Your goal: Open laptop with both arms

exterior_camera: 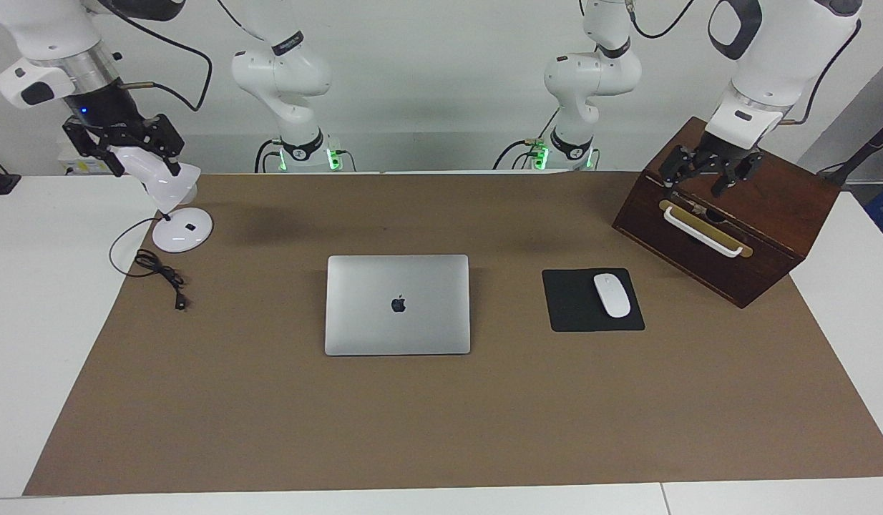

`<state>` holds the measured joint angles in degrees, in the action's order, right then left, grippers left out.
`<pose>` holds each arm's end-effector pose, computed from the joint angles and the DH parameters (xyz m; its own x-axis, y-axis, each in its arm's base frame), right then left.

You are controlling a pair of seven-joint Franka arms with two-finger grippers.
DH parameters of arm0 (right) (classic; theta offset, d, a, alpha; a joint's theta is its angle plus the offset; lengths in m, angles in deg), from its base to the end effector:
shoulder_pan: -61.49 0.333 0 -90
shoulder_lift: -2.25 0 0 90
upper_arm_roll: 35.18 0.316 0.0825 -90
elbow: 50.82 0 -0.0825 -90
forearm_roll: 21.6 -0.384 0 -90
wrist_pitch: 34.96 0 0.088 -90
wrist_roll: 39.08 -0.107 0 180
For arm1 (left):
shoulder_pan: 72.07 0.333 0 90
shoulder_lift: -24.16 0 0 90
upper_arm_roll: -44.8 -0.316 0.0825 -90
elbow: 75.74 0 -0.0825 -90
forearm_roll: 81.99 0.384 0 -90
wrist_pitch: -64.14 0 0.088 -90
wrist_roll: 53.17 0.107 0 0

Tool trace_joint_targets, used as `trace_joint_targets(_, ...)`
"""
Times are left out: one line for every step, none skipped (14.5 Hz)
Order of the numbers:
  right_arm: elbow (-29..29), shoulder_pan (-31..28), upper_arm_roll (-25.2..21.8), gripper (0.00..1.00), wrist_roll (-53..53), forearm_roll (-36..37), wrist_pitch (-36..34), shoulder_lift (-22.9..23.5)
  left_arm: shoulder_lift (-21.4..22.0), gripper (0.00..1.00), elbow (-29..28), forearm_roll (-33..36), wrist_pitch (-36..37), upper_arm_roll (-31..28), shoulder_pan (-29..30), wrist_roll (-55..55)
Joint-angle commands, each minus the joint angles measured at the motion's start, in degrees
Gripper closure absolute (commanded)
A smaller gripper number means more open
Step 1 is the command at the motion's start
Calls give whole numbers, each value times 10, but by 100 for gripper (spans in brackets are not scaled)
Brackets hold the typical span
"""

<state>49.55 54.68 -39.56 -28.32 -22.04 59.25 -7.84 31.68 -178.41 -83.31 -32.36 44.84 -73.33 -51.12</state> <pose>0.4954 -0.1008 0.6382 0.9975 -0.0074 0.0708 -0.0068 -0.9999 -0.0080 0.5206 -0.0141 0.5999 0.9981 -0.0558 0.0243 -0.0563 -0.9982 0.0220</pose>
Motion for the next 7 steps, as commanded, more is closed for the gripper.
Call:
trace_joint_targets(11, -8, 5, 0, 16, 3, 15, -8, -6, 0, 12, -3, 10, 4, 6, -3)
trace_joint_targets(11, -8, 5, 0, 15, 3, 15, -8, -6, 0, 12, -3, 10, 4, 6, -3)
trace_joint_targets(11, -9, 5, 0, 9, 2, 16, -8, -6, 0, 12, -3, 8, 4, 6, -3)
trace_joint_targets(11, -9, 5, 0, 9, 2, 24, -8, -6, 0, 12, -3, 8, 4, 6, -3)
trace_joint_targets(13, -9, 5, 0, 9, 1, 33, -8, -6, 0, 12, -3, 10, 4, 6, -3)
trace_joint_targets(15, -9, 5, 0, 9, -1, 38, -9, -6, 0, 12, -3, 10, 4, 6, -3)
trace_joint_targets(28, -9, 5, 0, 8, -4, 55, -12, -6, 0, 12, -3, 10, 4, 6, -3)
